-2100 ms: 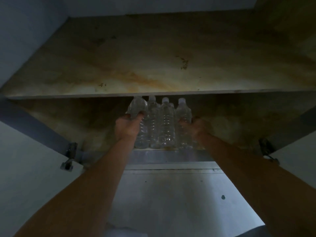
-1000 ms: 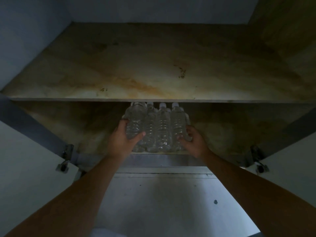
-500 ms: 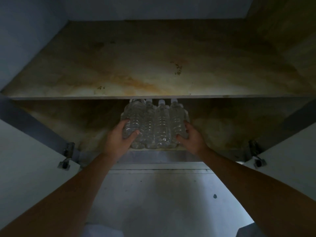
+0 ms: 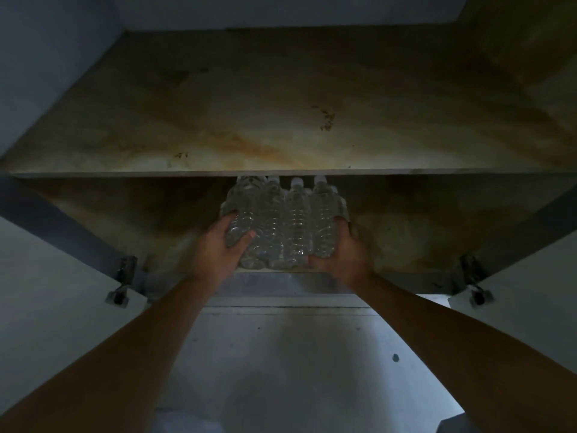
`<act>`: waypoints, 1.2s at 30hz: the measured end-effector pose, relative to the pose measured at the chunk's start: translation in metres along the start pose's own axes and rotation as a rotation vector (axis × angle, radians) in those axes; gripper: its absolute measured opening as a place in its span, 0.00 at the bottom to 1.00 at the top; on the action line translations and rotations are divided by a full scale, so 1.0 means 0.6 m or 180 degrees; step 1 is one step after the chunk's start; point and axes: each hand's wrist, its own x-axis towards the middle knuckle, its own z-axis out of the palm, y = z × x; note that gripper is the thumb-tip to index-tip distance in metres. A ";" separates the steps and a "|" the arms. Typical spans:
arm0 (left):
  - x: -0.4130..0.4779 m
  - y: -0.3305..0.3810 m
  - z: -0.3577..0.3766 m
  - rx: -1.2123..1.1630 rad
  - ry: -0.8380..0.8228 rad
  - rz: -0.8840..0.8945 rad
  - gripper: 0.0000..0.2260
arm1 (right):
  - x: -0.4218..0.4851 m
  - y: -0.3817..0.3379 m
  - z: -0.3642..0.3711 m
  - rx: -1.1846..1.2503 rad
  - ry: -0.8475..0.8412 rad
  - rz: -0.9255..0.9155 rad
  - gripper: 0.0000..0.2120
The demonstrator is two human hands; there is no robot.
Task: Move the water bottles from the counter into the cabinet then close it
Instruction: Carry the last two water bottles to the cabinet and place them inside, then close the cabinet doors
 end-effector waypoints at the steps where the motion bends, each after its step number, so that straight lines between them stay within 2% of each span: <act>1: 0.000 0.000 0.000 -0.0013 -0.0020 -0.0001 0.28 | 0.001 0.001 0.001 0.0002 0.0019 0.0007 0.53; 11: 0.004 0.004 0.005 0.0108 0.0036 0.0037 0.28 | 0.008 0.002 0.009 0.0158 0.0139 0.0072 0.50; 16: -0.038 0.020 -0.009 -0.0045 -0.0368 -0.0181 0.28 | -0.021 -0.001 -0.012 0.0059 -0.0275 0.0236 0.50; 19: -0.104 0.058 -0.045 0.0353 -0.0448 -0.0152 0.25 | -0.086 -0.026 -0.067 -0.0467 -0.0662 0.0276 0.45; 21: -0.156 0.104 -0.087 0.0791 -0.0475 -0.0038 0.21 | -0.140 -0.050 -0.120 -0.0786 -0.0767 0.0277 0.38; 24: -0.231 0.184 -0.173 0.1420 -0.0608 0.0369 0.24 | -0.228 -0.110 -0.210 -0.0943 -0.0697 0.0327 0.31; 27: -0.291 0.257 -0.279 0.1863 -0.0944 0.0590 0.24 | -0.320 -0.191 -0.307 -0.1179 -0.0853 0.0238 0.29; 30: -0.337 0.348 -0.399 0.2113 -0.1315 0.0785 0.25 | -0.402 -0.294 -0.423 -0.1330 -0.0934 0.0113 0.28; 36: -0.425 0.560 -0.616 0.2208 -0.1571 0.1200 0.24 | -0.527 -0.520 -0.632 -0.1300 -0.0926 0.0067 0.28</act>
